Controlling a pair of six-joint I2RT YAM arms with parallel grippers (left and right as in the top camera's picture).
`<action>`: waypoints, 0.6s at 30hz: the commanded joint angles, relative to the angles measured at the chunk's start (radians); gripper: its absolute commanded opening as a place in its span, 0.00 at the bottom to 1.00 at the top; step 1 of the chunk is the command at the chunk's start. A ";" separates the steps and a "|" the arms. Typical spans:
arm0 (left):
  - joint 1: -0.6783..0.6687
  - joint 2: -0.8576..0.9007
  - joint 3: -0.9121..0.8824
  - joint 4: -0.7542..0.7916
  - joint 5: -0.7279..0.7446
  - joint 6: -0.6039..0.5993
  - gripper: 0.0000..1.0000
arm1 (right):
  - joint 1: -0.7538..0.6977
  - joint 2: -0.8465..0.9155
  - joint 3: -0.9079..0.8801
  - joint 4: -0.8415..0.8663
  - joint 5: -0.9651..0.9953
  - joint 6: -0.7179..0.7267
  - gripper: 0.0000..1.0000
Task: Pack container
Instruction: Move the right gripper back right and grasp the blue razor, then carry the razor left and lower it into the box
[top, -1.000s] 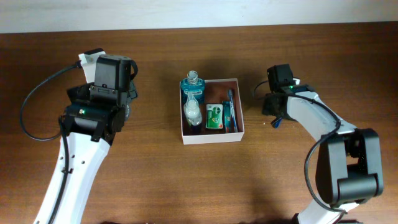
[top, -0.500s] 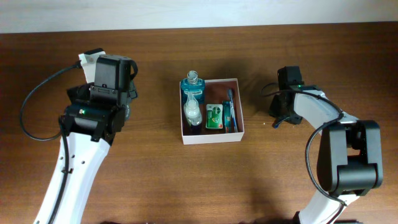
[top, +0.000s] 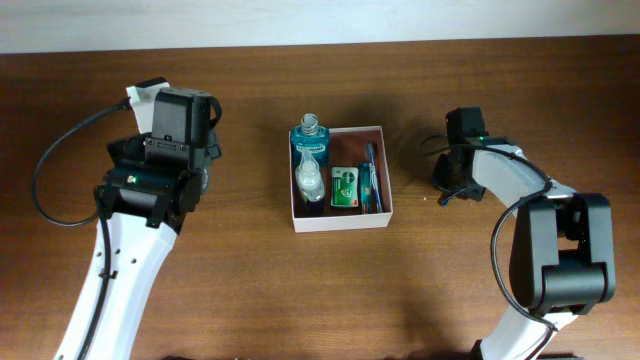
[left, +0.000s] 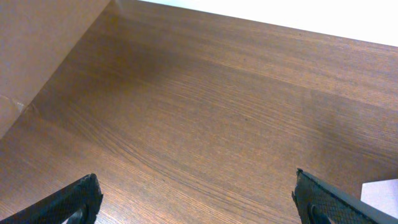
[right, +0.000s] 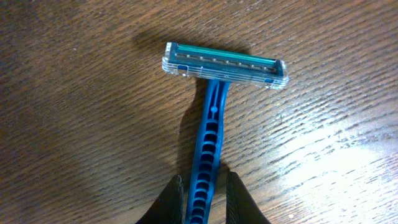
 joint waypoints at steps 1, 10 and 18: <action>0.006 0.002 0.000 0.000 -0.014 0.008 1.00 | -0.007 0.011 -0.003 -0.008 -0.001 -0.003 0.08; 0.006 0.002 0.000 0.000 -0.014 0.008 0.99 | -0.007 0.011 -0.003 -0.008 -0.002 -0.012 0.04; 0.006 0.002 0.000 0.000 -0.014 0.008 0.99 | -0.005 -0.032 0.059 -0.093 -0.002 -0.121 0.04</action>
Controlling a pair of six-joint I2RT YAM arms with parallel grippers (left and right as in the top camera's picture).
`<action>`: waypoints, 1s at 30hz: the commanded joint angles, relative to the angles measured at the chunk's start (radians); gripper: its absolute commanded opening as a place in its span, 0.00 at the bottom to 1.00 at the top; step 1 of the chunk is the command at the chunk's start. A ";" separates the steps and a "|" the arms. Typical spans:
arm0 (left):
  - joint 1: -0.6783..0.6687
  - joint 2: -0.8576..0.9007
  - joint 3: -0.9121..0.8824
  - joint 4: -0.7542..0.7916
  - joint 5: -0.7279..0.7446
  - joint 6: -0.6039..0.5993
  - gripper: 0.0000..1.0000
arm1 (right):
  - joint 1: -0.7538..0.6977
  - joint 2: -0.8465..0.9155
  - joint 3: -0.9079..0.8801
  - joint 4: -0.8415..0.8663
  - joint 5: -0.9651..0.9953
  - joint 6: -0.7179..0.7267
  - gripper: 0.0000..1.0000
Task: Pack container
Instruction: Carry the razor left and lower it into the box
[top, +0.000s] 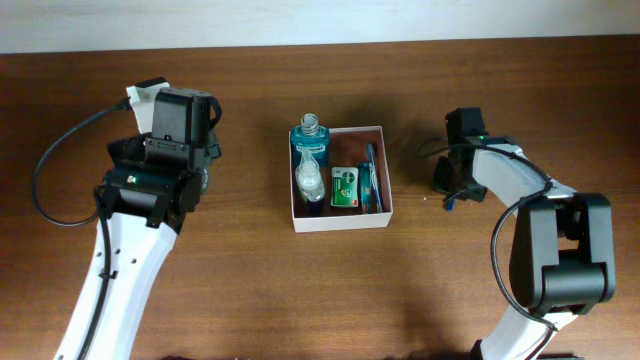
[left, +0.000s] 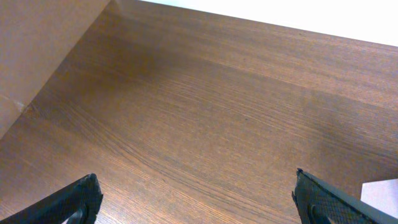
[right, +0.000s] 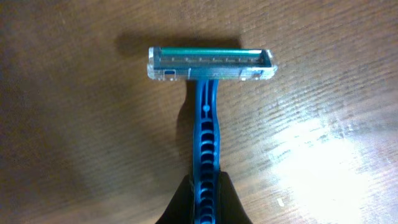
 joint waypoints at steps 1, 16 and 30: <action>0.006 0.002 0.000 0.000 -0.014 0.008 0.99 | -0.005 -0.044 0.058 -0.047 -0.002 -0.070 0.04; 0.006 0.002 0.000 0.000 -0.014 0.008 0.99 | 0.255 -0.330 0.137 -0.145 -0.040 -0.091 0.04; 0.006 0.002 0.000 0.000 -0.014 0.008 1.00 | 0.426 -0.282 0.135 -0.110 -0.040 -0.091 0.17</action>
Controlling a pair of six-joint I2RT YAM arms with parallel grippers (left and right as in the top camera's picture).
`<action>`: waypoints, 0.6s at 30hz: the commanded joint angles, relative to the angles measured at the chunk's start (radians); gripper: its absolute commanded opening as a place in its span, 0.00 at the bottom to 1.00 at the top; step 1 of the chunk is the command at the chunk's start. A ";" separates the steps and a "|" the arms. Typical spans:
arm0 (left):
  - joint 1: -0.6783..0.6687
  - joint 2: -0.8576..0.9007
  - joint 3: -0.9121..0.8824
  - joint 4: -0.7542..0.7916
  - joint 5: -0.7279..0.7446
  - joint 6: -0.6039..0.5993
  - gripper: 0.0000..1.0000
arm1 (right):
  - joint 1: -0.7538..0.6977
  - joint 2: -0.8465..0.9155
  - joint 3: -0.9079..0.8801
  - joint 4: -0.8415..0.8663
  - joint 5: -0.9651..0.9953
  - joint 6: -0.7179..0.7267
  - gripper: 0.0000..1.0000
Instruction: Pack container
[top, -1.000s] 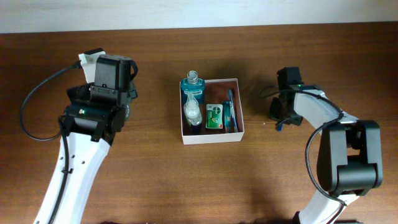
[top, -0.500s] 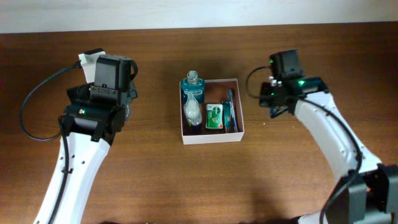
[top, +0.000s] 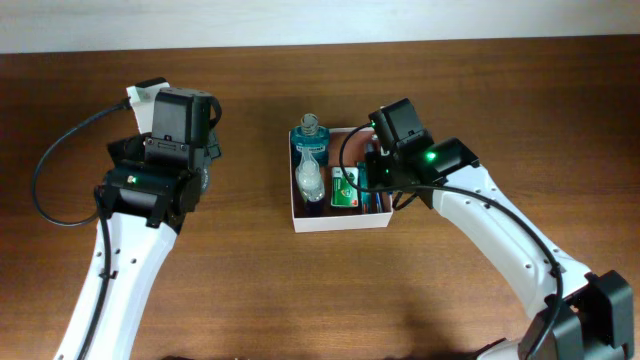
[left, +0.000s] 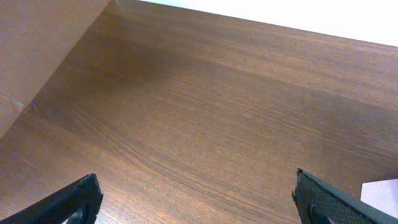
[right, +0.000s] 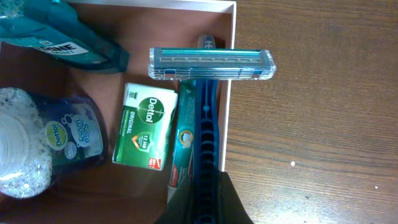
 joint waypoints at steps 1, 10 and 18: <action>0.006 0.002 0.000 0.000 -0.014 0.008 0.99 | 0.006 0.023 0.015 0.008 -0.002 0.002 0.21; 0.006 0.002 0.000 0.000 -0.014 0.008 0.99 | 0.006 0.036 0.015 0.011 -0.006 0.002 0.68; 0.006 0.002 0.000 0.000 -0.014 0.008 0.99 | 0.006 -0.098 0.015 -0.034 -0.025 0.002 0.68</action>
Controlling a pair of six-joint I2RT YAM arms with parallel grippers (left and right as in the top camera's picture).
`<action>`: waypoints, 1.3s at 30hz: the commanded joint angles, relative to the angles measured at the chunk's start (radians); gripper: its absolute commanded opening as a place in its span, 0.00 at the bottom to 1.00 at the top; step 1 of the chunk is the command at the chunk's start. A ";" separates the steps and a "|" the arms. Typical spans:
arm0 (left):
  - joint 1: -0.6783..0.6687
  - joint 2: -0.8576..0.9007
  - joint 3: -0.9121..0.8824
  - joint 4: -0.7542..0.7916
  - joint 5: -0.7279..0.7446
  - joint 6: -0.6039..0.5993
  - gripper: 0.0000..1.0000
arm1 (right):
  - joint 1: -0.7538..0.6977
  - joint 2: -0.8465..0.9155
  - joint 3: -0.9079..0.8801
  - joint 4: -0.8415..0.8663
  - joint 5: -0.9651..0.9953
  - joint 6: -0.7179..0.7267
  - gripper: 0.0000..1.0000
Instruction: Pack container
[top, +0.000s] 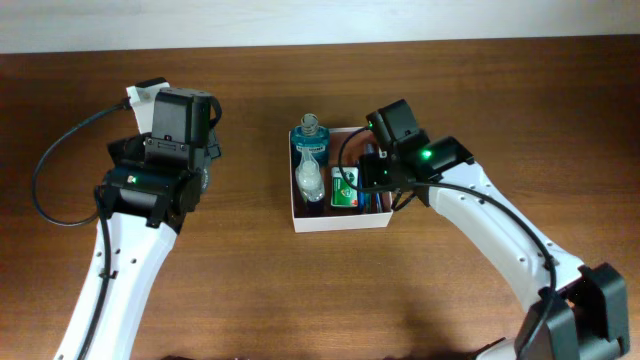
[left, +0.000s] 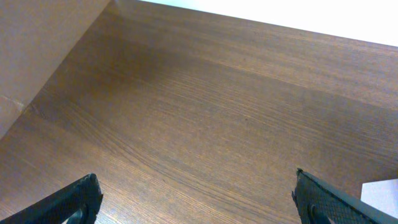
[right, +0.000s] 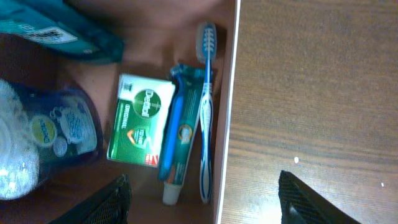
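Observation:
The white box (top: 340, 220) sits mid-table. In the right wrist view the blue razor (right: 172, 127) lies inside the box (right: 232, 74), on the toothpaste (right: 186, 140), between the green Dettol soap (right: 140, 121) and the blue toothbrush (right: 206, 112). My right gripper (right: 205, 205) hangs open over the box's right side with nothing between its fingers. My left gripper (left: 196, 205) is open over bare wood, far left of the box.
A teal mouthwash bottle (right: 56, 31) and a clear foamy bottle (right: 43, 137) fill the box's left half. A white corner of the box (left: 380, 194) shows at the left wrist view's lower right edge. Brown wood lies to the right of the box wall.
My right gripper was shut on the razor's handle over the box; now it is open and the razor lies in the box on the toothpaste. The left arm has not moved.
My right gripper stood round the razor's handle on the table right of the box, jaws not quite closed. Then it was shut on the handle. Then it held the razor above the box. Now the razor rests inside and the gripper is open.

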 joint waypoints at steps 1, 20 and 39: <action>0.006 0.002 0.000 0.000 -0.014 0.008 0.99 | 0.006 -0.141 0.015 -0.019 -0.011 0.006 0.68; 0.006 0.002 0.000 0.000 -0.014 0.008 0.99 | 0.006 -1.105 0.015 -0.283 0.000 -0.053 0.99; 0.006 0.002 0.000 0.000 -0.014 0.008 0.99 | -0.005 -1.134 -0.020 -0.281 0.175 -0.053 0.99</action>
